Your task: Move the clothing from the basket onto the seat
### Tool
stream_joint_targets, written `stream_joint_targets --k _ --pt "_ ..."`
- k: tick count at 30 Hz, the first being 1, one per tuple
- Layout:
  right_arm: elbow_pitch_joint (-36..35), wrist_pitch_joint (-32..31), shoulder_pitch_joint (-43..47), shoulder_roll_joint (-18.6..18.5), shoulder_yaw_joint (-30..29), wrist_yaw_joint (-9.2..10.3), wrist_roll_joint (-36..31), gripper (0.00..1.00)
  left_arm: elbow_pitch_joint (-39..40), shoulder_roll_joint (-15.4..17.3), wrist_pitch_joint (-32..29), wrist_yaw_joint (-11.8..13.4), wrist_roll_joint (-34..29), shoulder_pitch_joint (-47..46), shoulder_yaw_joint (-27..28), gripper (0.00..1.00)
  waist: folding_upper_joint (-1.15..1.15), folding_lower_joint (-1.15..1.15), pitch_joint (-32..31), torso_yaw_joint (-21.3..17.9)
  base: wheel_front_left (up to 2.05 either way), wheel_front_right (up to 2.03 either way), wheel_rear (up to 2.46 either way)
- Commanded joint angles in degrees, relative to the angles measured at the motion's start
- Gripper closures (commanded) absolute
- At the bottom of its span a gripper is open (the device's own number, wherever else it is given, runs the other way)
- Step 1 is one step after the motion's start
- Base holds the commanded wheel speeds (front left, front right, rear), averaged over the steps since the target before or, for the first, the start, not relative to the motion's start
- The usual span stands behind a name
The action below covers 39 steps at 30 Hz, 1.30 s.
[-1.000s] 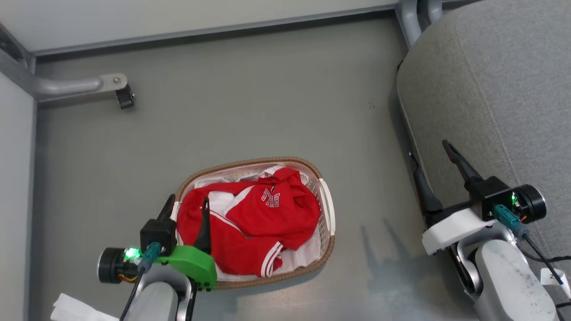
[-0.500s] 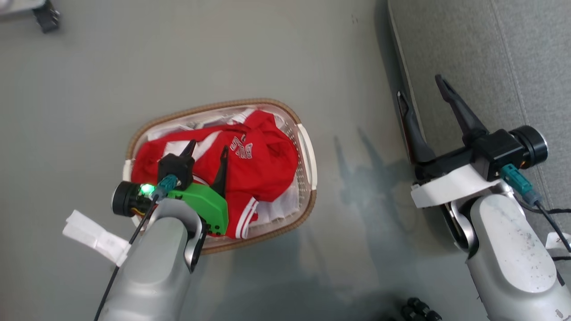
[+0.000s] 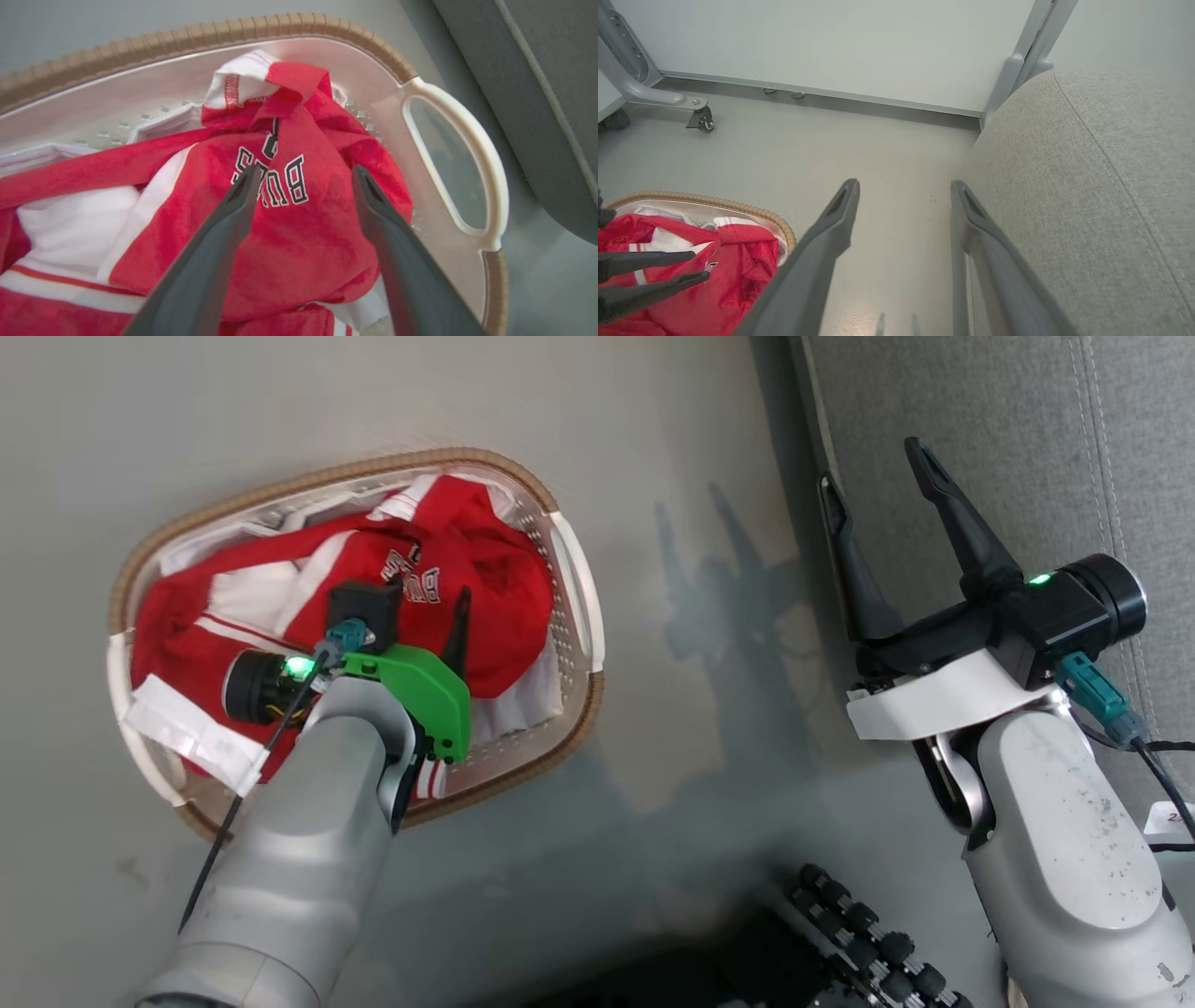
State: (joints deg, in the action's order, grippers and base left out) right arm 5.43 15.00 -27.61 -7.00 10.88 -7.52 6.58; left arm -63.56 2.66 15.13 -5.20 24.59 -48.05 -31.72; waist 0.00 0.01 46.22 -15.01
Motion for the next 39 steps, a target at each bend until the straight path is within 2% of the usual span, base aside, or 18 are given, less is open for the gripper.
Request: stream_joint_targets --k 1,9,15,18,20,21,22,23,31,39 --pt "-0.3 0.3 -0.5 0.2 0.0 0.06 0.3 0.0 -0.7 0.4 0.0 0.4 0.5 -1.8 -0.5 0.0 0.0 -0.01 3.3 -3.2 0.0 0.0 0.0" --pt "-0.4 0.3 -0.6 1.4 0.5 0.06 0.5 0.0 -5.5 0.4 0.0 3.2 3.0 -6.7 -2.4 0.0 0.0 -0.01 5.7 -4.8 0.0 0.0 0.0" --pt "-0.1 0.3 0.1 2.0 1.3 0.05 0.7 0.0 -8.4 0.4 -0.3 8.3 1.7 -8.8 -4.3 0.0 0.0 -0.01 6.3 -5.1 0.0 0.0 0.0" --pt "0.4 0.3 0.1 2.2 1.9 0.06 0.8 0.0 -9.5 0.4 -2.5 11.3 0.9 -9.4 -5.9 0.0 0.0 -0.01 6.5 -5.1 0.0 0.0 0.0" --pt "0.6 0.3 0.0 2.3 2.1 0.06 0.8 0.0 -9.9 0.4 -3.9 12.0 1.0 -9.1 -6.4 0.0 0.0 -0.01 6.5 -5.1 0.0 0.0 0.0" --pt "0.8 0.3 -0.1 2.3 2.1 0.06 0.8 0.0 -10.0 0.4 -4.4 12.2 1.0 -9.0 -6.6 0.09 0.0 -0.01 6.5 -5.1 0.0 0.0 0.0" --pt "0.9 0.3 -0.2 2.4 2.2 0.06 0.8 0.0 -10.0 0.4 -4.7 12.2 1.0 -8.9 -6.7 0.81 0.0 -0.01 6.4 -5.1 0.0 0.0 0.0" --pt "1.0 0.3 -0.4 2.4 2.3 0.06 0.9 0.0 -10.1 0.4 -5.0 12.4 1.1 -8.8 -6.8 1.0 0.0 -0.01 6.3 -5.1 0.0 0.0 0.0" --pt "1.9 0.3 -0.7 2.3 2.0 0.06 0.9 0.0 -10.2 0.5 -2.9 10.8 2.3 -7.1 -6.5 1.0 0.0 -0.01 3.2 -4.8 0.0 0.0 0.0" --pt "3.6 0.3 2.3 1.3 2.1 0.06 0.5 0.0 -8.4 0.4 0.0 8.3 3.4 -1.6 -6.5 1.0 0.0 -0.01 -6.0 -2.7 0.0 0.0 0.0"
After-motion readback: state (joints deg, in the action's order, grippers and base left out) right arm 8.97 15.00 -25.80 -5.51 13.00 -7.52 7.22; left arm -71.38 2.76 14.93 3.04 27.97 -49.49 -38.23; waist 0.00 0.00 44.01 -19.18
